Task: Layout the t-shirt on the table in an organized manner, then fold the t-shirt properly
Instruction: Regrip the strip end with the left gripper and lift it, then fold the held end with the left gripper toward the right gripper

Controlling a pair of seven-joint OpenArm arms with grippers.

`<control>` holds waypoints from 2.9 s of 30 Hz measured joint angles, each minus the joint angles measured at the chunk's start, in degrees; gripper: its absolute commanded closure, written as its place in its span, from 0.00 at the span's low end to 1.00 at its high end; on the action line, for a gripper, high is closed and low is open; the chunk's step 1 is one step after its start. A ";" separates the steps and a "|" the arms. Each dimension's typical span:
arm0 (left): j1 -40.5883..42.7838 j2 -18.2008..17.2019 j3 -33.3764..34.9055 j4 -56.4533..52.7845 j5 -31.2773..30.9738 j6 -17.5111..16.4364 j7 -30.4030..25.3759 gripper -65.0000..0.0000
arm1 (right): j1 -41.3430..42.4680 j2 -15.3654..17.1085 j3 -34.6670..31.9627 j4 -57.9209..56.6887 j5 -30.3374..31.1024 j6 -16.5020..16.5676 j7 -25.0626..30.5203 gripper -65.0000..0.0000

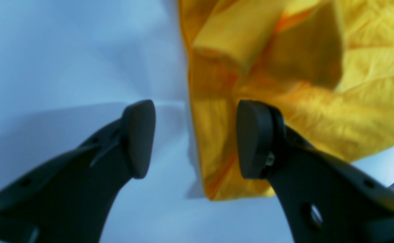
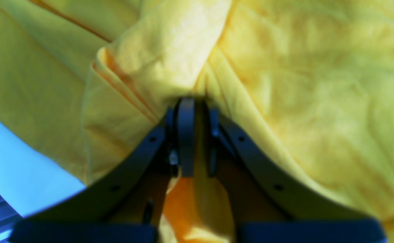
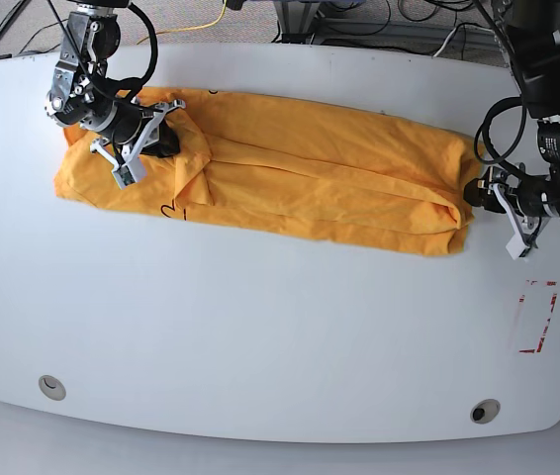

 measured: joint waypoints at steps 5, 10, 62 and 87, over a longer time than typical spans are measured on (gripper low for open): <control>-0.72 -0.55 2.95 -1.46 -0.52 0.00 -1.03 0.44 | 0.00 0.00 0.00 0.00 -0.02 0.00 -0.02 0.92; -0.55 -0.44 4.85 -2.05 -1.01 -0.02 -1.22 0.44 | 0.02 0.02 -0.07 0.00 0.00 0.00 0.00 0.92; 3.21 6.05 19.04 30.45 -2.32 -0.02 4.48 0.96 | 1.62 0.02 -0.20 -2.05 0.79 0.24 0.20 0.92; 3.89 22.25 33.09 31.34 -1.64 0.00 5.01 0.95 | 2.16 0.00 -0.26 -2.27 0.61 0.28 0.00 0.92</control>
